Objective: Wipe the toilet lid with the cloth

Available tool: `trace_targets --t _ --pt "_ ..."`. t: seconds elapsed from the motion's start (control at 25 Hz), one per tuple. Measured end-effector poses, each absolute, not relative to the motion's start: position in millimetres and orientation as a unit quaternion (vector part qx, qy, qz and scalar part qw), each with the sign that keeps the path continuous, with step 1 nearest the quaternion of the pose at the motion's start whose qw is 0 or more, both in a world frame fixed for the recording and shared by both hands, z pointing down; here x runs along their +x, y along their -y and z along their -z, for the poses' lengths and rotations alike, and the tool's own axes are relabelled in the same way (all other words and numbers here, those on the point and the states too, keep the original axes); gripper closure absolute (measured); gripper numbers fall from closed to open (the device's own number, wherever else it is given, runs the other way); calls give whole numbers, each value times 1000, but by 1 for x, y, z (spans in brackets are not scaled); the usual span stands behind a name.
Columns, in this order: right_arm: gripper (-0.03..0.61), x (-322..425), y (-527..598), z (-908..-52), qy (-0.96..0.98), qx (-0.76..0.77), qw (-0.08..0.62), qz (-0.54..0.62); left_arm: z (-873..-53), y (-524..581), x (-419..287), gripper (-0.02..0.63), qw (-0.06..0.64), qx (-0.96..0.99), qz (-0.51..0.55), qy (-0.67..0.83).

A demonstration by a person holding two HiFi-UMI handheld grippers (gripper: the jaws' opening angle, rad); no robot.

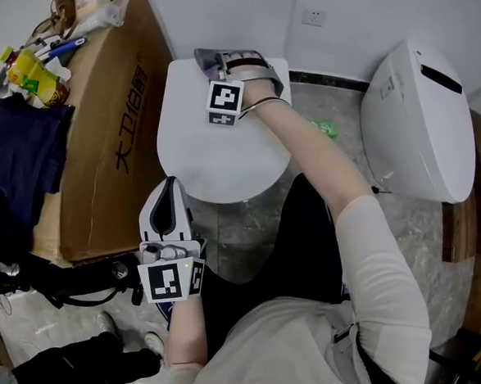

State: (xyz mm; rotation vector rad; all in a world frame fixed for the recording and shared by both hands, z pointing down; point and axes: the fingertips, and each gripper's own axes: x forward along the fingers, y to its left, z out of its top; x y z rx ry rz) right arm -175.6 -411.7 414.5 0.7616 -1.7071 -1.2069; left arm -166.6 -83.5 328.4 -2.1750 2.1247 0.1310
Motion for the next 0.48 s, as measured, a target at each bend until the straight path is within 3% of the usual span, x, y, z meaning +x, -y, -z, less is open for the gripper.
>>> trace_targets --t 0.48 --pt "531 -201 430 -485 732 228 525 370 -343 79 -178 598 39 -702 -34 -710"
